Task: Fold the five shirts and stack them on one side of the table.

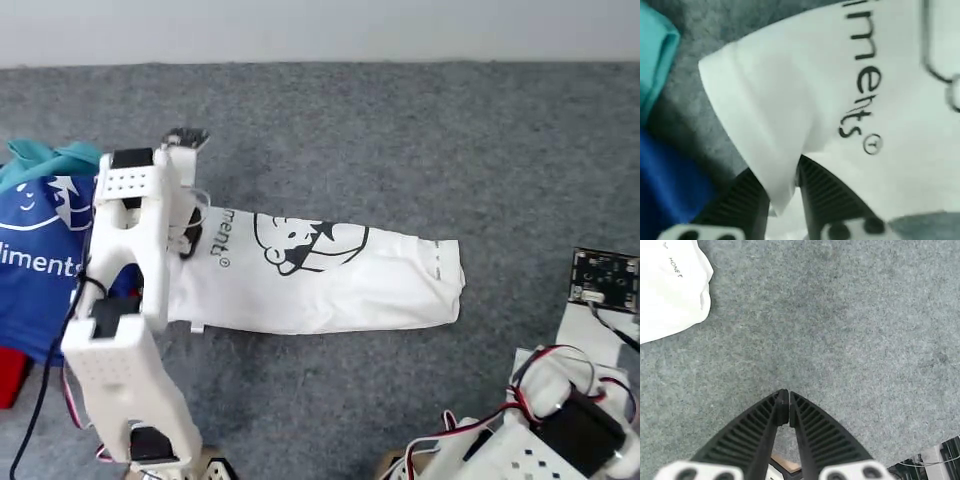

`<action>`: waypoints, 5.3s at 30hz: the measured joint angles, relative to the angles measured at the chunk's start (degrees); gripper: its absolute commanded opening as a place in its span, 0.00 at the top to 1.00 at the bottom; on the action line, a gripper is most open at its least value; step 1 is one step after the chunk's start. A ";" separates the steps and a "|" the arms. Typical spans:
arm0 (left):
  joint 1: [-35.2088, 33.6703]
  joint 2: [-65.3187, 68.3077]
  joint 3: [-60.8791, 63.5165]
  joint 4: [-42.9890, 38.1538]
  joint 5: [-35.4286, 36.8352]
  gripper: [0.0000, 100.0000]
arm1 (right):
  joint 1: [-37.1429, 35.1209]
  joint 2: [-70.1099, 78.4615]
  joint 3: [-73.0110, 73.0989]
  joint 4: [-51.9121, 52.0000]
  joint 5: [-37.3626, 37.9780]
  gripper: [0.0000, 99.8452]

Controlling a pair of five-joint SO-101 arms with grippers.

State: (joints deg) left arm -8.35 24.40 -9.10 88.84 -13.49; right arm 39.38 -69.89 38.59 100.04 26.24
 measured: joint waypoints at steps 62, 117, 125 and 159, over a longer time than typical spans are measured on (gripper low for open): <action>41.49 -6.24 -17.58 -6.95 15.65 0.93 | 0.00 0.00 0.00 0.18 0.00 0.99; 39.12 -3.69 -13.89 5.10 10.81 0.99 | 0.09 0.00 0.97 0.18 0.00 0.99; 38.95 8.88 -13.89 1.05 10.20 0.99 | 0.09 0.00 0.97 0.18 0.00 0.99; 43.60 -14.24 -14.24 10.55 10.02 0.99 | 0.00 0.09 1.05 0.18 0.00 0.92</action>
State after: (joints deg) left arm 35.25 10.15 -23.34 99.38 -3.47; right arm 39.38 -69.80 39.65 100.22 26.24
